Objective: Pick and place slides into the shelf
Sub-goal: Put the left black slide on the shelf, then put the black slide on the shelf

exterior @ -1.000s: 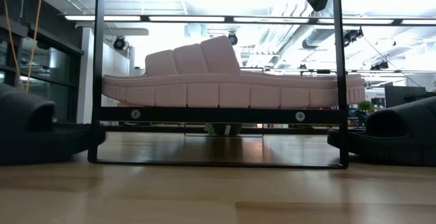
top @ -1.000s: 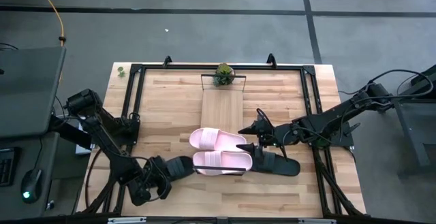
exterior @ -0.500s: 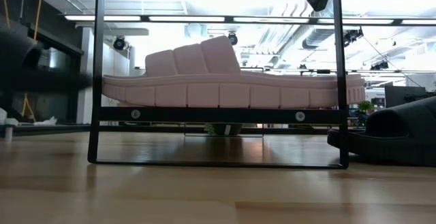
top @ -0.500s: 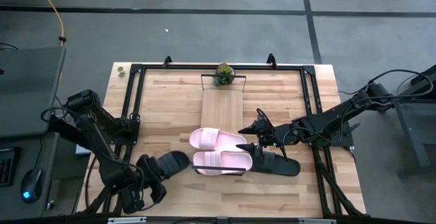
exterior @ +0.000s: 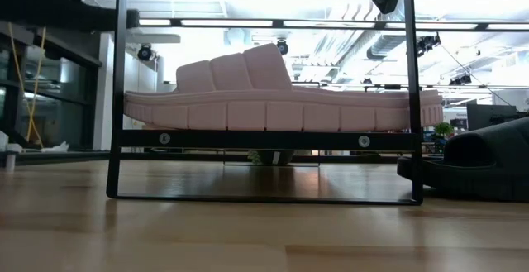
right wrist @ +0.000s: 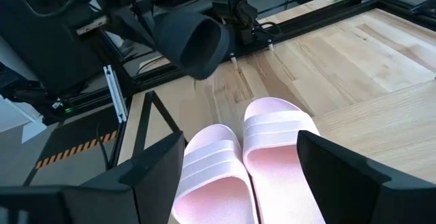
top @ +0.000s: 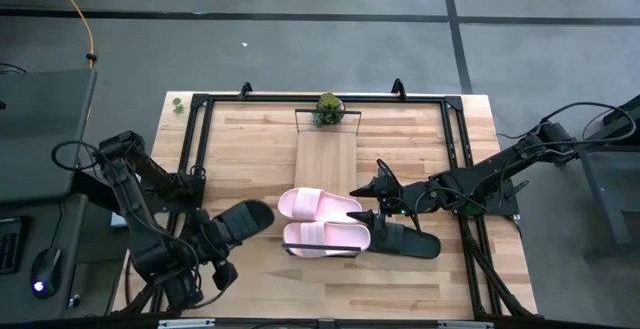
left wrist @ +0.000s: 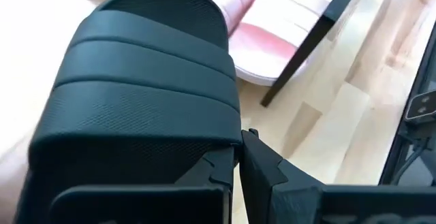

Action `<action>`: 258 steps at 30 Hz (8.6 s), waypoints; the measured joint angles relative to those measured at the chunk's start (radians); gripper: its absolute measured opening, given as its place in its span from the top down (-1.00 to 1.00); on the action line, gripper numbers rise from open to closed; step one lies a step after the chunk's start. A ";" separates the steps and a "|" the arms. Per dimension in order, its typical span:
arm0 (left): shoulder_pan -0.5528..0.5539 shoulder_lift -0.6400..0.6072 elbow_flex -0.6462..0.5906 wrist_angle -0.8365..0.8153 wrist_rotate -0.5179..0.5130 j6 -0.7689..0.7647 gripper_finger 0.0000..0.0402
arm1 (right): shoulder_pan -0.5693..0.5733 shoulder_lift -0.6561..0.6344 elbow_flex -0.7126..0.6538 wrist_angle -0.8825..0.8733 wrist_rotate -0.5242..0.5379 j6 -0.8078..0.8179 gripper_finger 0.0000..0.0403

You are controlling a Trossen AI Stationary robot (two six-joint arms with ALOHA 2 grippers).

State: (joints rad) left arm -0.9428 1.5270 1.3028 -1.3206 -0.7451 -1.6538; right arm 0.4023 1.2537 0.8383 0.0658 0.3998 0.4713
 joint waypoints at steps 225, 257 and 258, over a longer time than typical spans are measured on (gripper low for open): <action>1.404 0.088 -0.107 1.071 1.376 1.647 0.17 | -0.208 -0.105 0.000 -0.159 0.112 -0.271 -0.37; 0.877 -0.261 -0.112 0.790 0.626 1.633 0.34 | -0.207 -0.105 0.000 -0.168 0.096 -0.269 -0.37; 0.865 -0.284 -0.125 0.801 0.605 1.639 0.35 | -0.207 -0.105 0.000 -0.170 0.096 -0.269 -0.37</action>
State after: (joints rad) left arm -0.0781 1.2429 1.1773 -0.5195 -0.1405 -0.0151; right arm 0.1955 1.1488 0.8387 -0.1040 0.4959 0.2020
